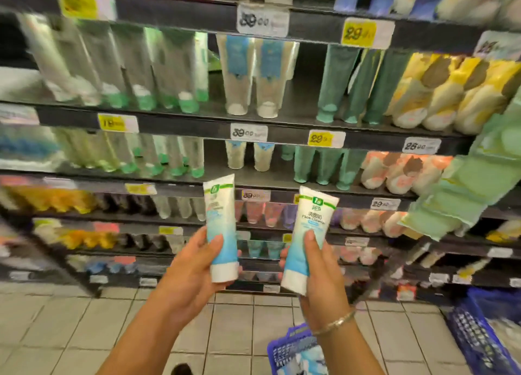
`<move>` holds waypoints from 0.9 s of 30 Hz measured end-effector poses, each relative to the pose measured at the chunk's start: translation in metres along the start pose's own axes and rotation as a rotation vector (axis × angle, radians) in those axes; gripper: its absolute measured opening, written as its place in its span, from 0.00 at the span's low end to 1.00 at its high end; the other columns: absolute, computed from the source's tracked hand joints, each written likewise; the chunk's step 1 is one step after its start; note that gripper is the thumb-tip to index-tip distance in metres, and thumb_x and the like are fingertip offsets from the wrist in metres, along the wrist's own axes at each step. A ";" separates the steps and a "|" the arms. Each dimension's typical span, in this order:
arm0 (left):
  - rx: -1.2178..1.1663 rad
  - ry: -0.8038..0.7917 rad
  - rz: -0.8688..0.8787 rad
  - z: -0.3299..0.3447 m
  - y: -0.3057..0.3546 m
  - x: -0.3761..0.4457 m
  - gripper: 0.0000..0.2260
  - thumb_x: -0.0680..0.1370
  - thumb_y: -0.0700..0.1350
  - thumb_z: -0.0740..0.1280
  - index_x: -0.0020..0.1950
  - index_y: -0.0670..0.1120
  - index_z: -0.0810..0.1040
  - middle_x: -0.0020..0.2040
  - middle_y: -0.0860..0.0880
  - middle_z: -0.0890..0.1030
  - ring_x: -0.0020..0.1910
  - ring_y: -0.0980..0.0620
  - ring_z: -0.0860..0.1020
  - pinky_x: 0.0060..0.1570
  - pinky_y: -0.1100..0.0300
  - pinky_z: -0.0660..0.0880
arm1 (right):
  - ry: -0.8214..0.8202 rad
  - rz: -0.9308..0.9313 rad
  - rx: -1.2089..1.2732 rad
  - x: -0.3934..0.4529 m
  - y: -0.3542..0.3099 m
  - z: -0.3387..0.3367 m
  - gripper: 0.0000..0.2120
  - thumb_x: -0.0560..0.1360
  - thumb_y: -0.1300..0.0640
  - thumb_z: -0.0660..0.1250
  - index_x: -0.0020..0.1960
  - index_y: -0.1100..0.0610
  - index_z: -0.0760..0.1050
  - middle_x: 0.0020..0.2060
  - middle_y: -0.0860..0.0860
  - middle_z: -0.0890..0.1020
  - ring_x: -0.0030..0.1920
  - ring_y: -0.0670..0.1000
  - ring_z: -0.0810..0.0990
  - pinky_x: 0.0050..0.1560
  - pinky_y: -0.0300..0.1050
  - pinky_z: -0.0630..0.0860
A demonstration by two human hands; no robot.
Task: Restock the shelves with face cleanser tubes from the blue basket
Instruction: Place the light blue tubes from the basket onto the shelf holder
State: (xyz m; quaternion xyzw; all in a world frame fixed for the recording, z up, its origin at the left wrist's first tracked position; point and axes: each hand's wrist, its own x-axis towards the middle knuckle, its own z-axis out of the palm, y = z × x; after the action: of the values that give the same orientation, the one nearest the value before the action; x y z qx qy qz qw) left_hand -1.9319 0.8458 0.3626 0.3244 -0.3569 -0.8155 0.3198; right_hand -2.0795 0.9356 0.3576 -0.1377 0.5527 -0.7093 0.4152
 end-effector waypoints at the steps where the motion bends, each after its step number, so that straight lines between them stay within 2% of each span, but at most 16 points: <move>1: -0.009 0.032 0.027 -0.010 0.007 -0.013 0.16 0.69 0.44 0.63 0.56 0.42 0.73 0.39 0.44 0.81 0.34 0.49 0.79 0.28 0.57 0.77 | -0.037 0.008 -0.010 -0.006 0.001 0.011 0.15 0.69 0.46 0.62 0.51 0.54 0.73 0.34 0.54 0.79 0.29 0.47 0.78 0.28 0.40 0.76; 3: -0.031 0.100 0.082 -0.033 0.020 -0.039 0.17 0.69 0.44 0.63 0.57 0.42 0.73 0.42 0.43 0.80 0.35 0.49 0.78 0.28 0.57 0.78 | -0.107 0.023 -0.031 -0.020 0.006 0.035 0.18 0.67 0.45 0.63 0.52 0.53 0.73 0.35 0.54 0.79 0.30 0.47 0.78 0.27 0.40 0.76; 6: -0.067 0.192 0.171 -0.062 0.041 -0.072 0.16 0.69 0.44 0.64 0.56 0.46 0.75 0.39 0.47 0.83 0.35 0.51 0.80 0.29 0.57 0.79 | -0.203 0.025 -0.069 -0.038 0.011 0.069 0.23 0.65 0.44 0.64 0.55 0.54 0.73 0.35 0.54 0.79 0.30 0.47 0.79 0.27 0.40 0.76; 8: -0.084 0.231 0.225 -0.079 0.058 -0.091 0.16 0.68 0.45 0.64 0.55 0.48 0.75 0.37 0.47 0.83 0.36 0.50 0.80 0.31 0.57 0.79 | -0.267 0.027 -0.109 -0.047 0.010 0.094 0.23 0.65 0.43 0.63 0.54 0.55 0.73 0.33 0.53 0.80 0.29 0.47 0.79 0.26 0.40 0.75; 12: -0.103 0.285 0.326 -0.120 0.105 -0.127 0.17 0.68 0.45 0.64 0.57 0.46 0.74 0.43 0.44 0.80 0.39 0.49 0.78 0.32 0.54 0.79 | -0.369 -0.037 -0.155 -0.061 0.008 0.164 0.19 0.65 0.43 0.63 0.51 0.53 0.74 0.31 0.50 0.80 0.28 0.45 0.79 0.26 0.39 0.75; 15: -0.075 0.306 0.399 -0.164 0.143 -0.164 0.17 0.69 0.45 0.64 0.57 0.45 0.74 0.40 0.45 0.81 0.38 0.49 0.79 0.32 0.55 0.79 | -0.469 -0.056 -0.175 -0.083 0.014 0.222 0.19 0.66 0.42 0.62 0.52 0.53 0.73 0.29 0.49 0.81 0.27 0.45 0.79 0.25 0.40 0.75; 18: -0.033 0.295 0.423 -0.215 0.172 -0.203 0.19 0.70 0.45 0.64 0.61 0.45 0.74 0.43 0.44 0.82 0.39 0.48 0.79 0.33 0.54 0.80 | -0.481 -0.030 -0.145 -0.110 0.035 0.269 0.19 0.68 0.43 0.62 0.53 0.54 0.72 0.28 0.50 0.80 0.27 0.47 0.78 0.25 0.41 0.74; 22: 0.020 0.261 0.424 -0.269 0.212 -0.243 0.21 0.69 0.45 0.65 0.63 0.46 0.74 0.45 0.44 0.81 0.38 0.50 0.81 0.34 0.54 0.79 | -0.458 -0.035 -0.101 -0.144 0.066 0.326 0.18 0.69 0.43 0.62 0.53 0.54 0.72 0.35 0.54 0.79 0.31 0.49 0.77 0.27 0.42 0.75; 25: 0.041 0.255 0.454 -0.301 0.240 -0.265 0.20 0.69 0.46 0.66 0.61 0.46 0.76 0.44 0.43 0.81 0.36 0.49 0.81 0.30 0.55 0.78 | -0.495 -0.019 -0.086 -0.163 0.084 0.366 0.20 0.67 0.43 0.63 0.54 0.53 0.73 0.36 0.54 0.79 0.30 0.48 0.78 0.27 0.42 0.76; 27: 0.026 0.273 0.481 -0.317 0.262 -0.274 0.18 0.68 0.45 0.66 0.58 0.48 0.77 0.44 0.43 0.82 0.37 0.49 0.81 0.33 0.54 0.79 | -0.540 -0.015 -0.080 -0.169 0.088 0.393 0.21 0.65 0.43 0.64 0.54 0.54 0.73 0.35 0.54 0.78 0.29 0.47 0.78 0.26 0.42 0.76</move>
State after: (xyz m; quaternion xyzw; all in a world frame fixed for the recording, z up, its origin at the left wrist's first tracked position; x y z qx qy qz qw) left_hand -1.4552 0.7921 0.4822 0.3410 -0.3877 -0.6603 0.5453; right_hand -1.6799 0.7938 0.4611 -0.3423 0.4483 -0.6276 0.5367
